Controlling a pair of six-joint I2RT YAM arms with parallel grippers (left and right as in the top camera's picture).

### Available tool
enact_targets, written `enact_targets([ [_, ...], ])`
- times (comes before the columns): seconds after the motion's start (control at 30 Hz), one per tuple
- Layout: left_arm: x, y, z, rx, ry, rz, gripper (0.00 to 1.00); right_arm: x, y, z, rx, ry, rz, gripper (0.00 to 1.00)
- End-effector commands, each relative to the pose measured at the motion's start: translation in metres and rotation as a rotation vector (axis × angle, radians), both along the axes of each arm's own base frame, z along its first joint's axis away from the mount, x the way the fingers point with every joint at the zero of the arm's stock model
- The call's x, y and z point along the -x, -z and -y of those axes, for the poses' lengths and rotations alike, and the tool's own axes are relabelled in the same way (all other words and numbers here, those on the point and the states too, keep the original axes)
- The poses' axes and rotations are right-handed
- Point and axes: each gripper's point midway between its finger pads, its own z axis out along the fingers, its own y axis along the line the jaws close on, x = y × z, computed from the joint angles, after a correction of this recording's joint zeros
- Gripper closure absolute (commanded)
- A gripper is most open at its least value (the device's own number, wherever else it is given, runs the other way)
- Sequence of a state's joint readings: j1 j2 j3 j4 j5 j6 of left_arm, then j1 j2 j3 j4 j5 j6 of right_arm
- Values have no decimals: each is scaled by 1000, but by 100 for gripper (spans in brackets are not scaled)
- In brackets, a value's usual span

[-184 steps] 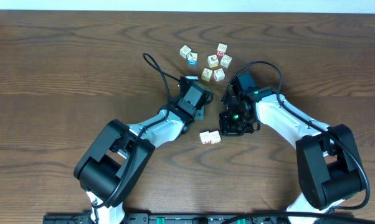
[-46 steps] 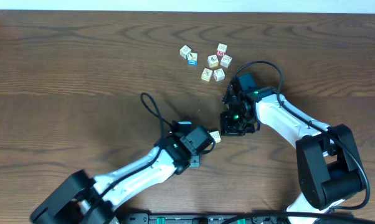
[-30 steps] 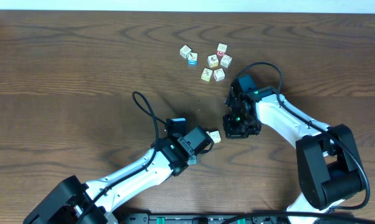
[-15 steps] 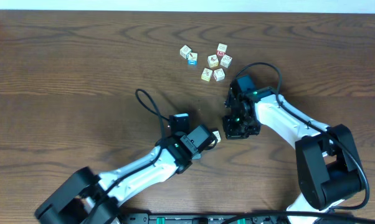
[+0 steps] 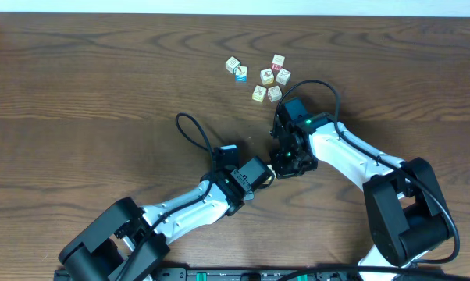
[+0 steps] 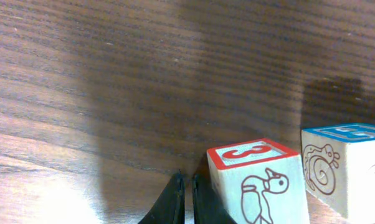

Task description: Lift 3 blocks

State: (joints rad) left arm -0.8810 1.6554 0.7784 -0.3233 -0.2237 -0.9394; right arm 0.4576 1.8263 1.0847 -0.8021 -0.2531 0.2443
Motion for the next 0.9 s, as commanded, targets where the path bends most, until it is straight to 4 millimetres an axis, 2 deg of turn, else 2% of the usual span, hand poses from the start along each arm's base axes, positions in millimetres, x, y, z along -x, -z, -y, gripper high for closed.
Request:
enact_targets([
  [0.0, 3, 9, -3, -13, -8, -16, 92, 3, 2, -2, 9, -26, 2, 92],
  [0.2, -1, 8, 0, 3, -11, -1, 92, 3, 2, -2, 13, 18, -8, 94],
  [0.57, -15, 6, -21, 10, -86, -17, 93, 3, 2, -1, 15, 18, -11, 97],
  [0.73, -15, 7, -18, 31, -87, -26, 93, 5, 1, -8, -22, 16, -26, 97],
  [0.87, -19, 4, -7, 85, -76, -19, 92, 5, -1, -13, -53, 15, -28, 96],
])
